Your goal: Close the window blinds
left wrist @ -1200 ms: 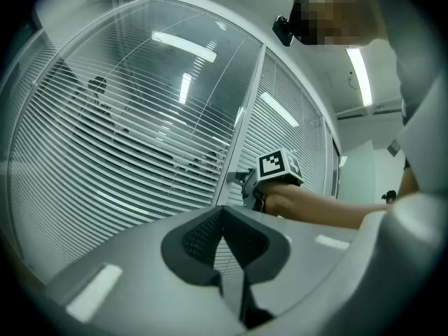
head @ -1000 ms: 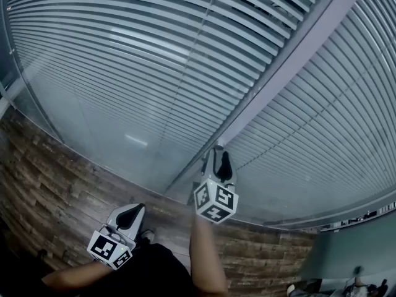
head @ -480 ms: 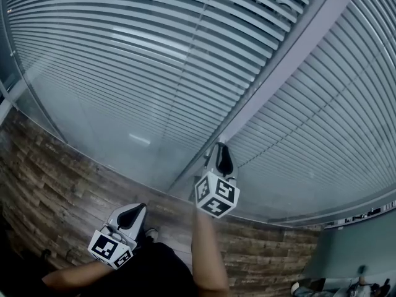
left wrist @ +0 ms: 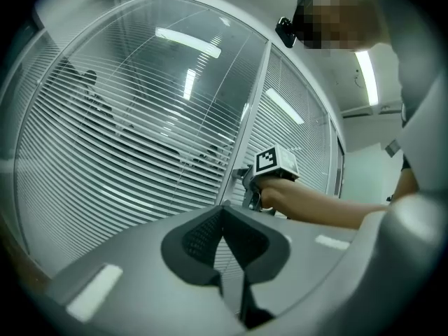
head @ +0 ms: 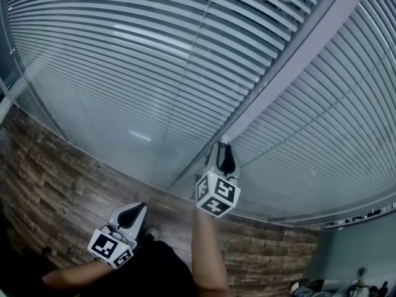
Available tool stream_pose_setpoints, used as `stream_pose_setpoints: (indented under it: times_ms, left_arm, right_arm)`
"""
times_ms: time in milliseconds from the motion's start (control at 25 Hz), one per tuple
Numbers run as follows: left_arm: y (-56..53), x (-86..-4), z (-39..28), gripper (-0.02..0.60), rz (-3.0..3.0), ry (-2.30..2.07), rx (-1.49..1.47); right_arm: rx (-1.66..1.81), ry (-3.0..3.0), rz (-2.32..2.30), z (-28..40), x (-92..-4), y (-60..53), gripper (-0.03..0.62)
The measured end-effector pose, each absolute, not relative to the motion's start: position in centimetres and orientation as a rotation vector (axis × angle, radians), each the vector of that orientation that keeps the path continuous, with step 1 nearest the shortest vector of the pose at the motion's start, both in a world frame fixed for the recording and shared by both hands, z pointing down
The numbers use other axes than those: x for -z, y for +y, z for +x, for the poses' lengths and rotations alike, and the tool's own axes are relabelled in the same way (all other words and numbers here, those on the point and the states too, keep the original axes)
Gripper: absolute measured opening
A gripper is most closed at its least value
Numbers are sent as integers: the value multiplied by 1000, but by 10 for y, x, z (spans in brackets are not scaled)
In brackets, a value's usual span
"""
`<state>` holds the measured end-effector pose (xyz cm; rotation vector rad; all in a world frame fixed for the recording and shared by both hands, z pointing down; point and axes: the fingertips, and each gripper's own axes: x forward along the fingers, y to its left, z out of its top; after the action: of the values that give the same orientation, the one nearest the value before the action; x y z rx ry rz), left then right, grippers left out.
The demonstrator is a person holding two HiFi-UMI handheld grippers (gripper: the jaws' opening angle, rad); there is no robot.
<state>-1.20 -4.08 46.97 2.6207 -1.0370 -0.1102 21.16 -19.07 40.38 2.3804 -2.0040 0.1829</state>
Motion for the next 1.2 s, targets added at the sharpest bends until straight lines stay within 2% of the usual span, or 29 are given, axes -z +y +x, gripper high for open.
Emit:
stream_pose_setpoints:
  times_ms: [760, 880, 1000, 1200]
  left_arm:
    - [-49, -469, 3, 0, 2651, -1001, 108]
    - [-50, -469, 5, 0, 2642, -1005, 115]
    - [-53, -470, 2, 0, 2633, -1012, 126]
    - [-55, -470, 3, 0, 2639, -1013, 117]
  right_arm:
    - [620, -1465, 1701, 199, -410, -190, 126]
    - [535, -1534, 1716, 201, -409, -191, 129]
    - [289, -1803, 1916, 198, -399, -187, 151]
    - [-133, -2125, 2271, 201, -399, -183, 152]
